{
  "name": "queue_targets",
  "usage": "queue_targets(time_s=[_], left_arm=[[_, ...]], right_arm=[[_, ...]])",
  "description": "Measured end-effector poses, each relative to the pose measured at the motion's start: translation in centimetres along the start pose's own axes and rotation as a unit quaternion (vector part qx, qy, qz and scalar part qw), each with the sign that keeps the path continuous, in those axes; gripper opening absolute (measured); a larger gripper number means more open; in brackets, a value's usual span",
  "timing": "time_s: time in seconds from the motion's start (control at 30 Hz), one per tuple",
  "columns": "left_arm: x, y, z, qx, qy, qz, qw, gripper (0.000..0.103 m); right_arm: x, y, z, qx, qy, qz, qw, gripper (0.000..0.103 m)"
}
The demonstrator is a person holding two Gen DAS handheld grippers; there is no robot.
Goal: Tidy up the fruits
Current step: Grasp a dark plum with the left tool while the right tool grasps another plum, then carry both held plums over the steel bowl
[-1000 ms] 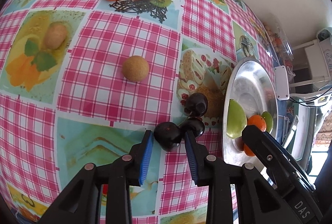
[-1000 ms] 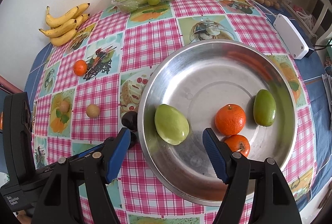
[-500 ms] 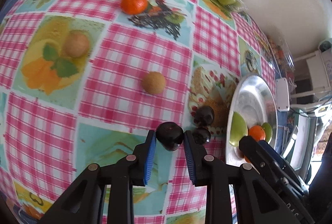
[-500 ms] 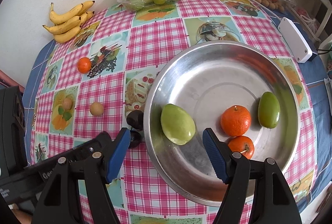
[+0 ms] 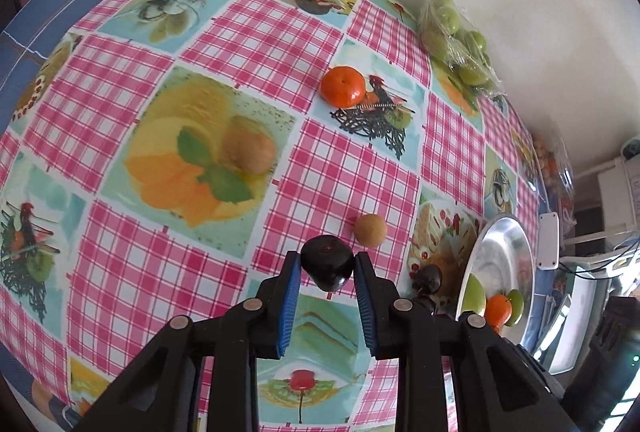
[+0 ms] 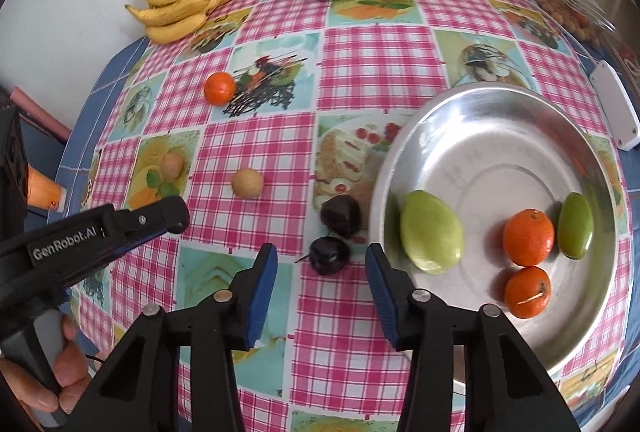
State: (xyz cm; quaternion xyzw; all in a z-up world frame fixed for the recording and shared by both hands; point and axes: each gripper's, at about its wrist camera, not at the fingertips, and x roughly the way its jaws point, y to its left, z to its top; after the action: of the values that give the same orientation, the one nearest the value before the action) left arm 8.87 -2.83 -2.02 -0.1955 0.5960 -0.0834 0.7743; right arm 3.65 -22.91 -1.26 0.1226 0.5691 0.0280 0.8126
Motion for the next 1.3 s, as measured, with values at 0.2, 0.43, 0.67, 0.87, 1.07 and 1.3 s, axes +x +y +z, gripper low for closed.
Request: queue_targets(time_s=[0.2, 0.43, 0.67, 0.87, 1.07, 1.3], left_arm=[[0.0, 0.4, 0.1, -0.010, 0.006, -0.011, 0.9999, 0.029], [-0.2, 0.6, 0.2, -0.016, 0.008, -0.022, 0.9996, 0.029], [-0.3, 0.8, 0.2, -0.020, 0.009, -0.028, 0.9994, 0.029], [-0.3, 0.7, 0.2, -0.018, 0.009, -0.028, 0.9994, 0.029], [-0.2, 0.6, 0.3, -0.016, 0.009, -0.028, 0.9994, 0.029], [-0.2, 0.6, 0.2, -0.016, 0.009, -0.027, 0.9994, 0.029]], right_arm=[[1.5, 1.6, 0.1, -0.032, 0.013, -0.039, 0.999, 0.039], [3.1, 2.1, 0.2, -0.043, 0.026, -0.076, 0.996, 0.038], [3.9, 2.6, 0.3, -0.056, 0.026, -0.114, 0.992, 0.037], [4.5, 3.2, 0.3, -0.067, 0.025, -0.125, 0.990, 0.036], [4.9, 3.9, 0.2, -0.086, 0.028, -0.142, 0.986, 0.035], [5.4, 4.4, 0.1, -0.094, 0.025, -0.163, 0.982, 0.028]])
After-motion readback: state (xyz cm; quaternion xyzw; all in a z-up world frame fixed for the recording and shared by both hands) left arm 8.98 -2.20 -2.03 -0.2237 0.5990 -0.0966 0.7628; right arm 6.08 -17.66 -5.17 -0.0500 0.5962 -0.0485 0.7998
